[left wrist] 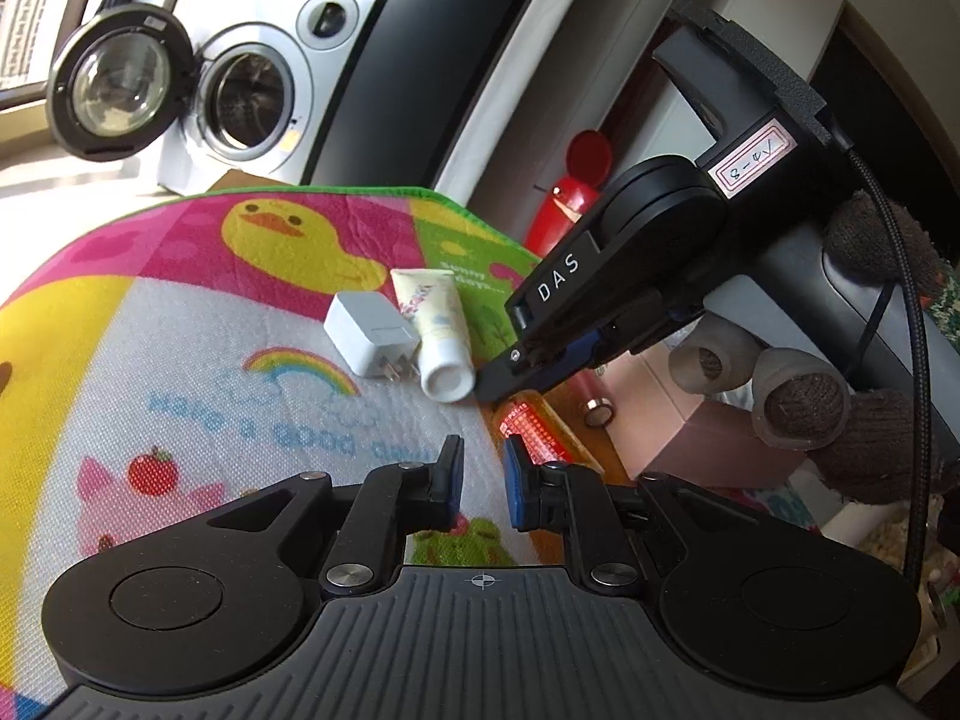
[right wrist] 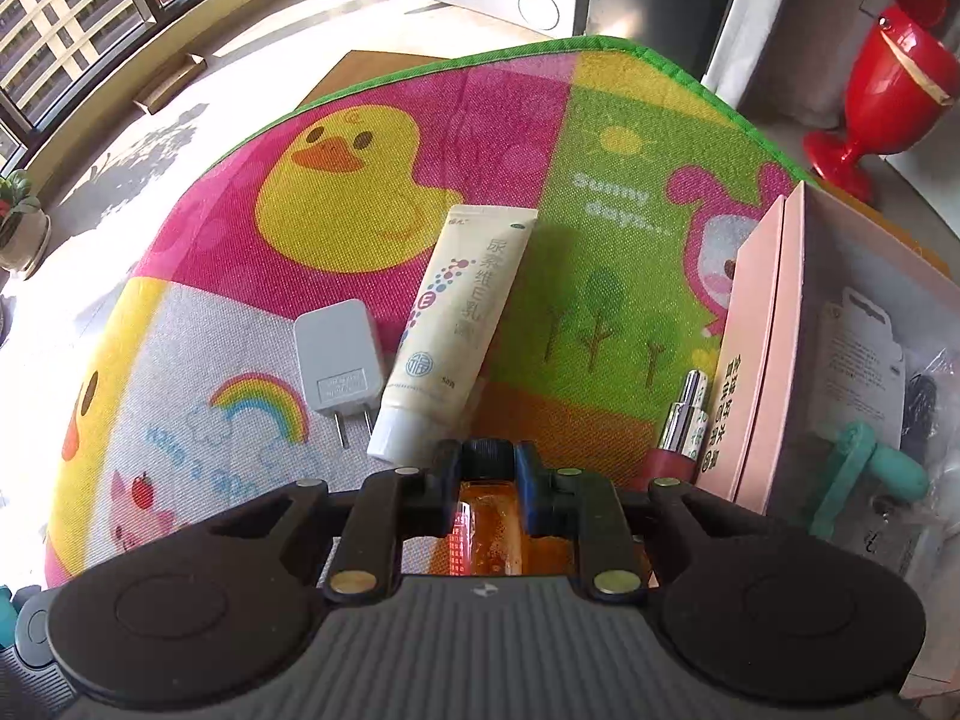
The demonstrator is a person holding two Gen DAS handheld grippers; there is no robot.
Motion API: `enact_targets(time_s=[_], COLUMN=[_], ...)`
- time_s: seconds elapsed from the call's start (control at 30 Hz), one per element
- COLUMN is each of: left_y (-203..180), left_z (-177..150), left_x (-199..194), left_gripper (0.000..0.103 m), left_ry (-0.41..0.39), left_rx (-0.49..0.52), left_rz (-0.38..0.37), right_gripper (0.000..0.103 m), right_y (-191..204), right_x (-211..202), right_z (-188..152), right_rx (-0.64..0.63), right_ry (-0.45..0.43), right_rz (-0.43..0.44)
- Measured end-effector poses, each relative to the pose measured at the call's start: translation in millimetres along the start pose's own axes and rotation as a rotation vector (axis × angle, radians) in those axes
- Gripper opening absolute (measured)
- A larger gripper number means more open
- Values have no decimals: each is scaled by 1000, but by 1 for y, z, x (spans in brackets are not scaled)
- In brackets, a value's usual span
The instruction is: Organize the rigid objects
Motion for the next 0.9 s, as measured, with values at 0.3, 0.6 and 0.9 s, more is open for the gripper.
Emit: enact_targets(time_s=[0.3, 0.6, 0.9], left_y=[-9, -3, 15], left_z=[-9, -5, 6], left_x=[3, 3, -2], left_gripper=[16, 16, 16], left_ry=[16, -3, -44], left_rx=[2, -24, -95], left_rz=[-14, -31, -4], right_gripper=[19, 9, 9], right_y=[-45, -79, -39], right_x=[-27, 26, 22], right_z=[36, 56, -3], right_rx=[-157, -254, -417], right_ry=[-103, 57, 123], right_rz=[-360, -596, -534])
Point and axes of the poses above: each gripper's, at about its wrist camera, not at the fingertips, and x roughly the way its jaws point, y to its left, z to its top, the point moved 10 cm from there along x, roughly the way its jaws point, and after that the axes turned 10 degrees about -x, right-handed, at the moved point
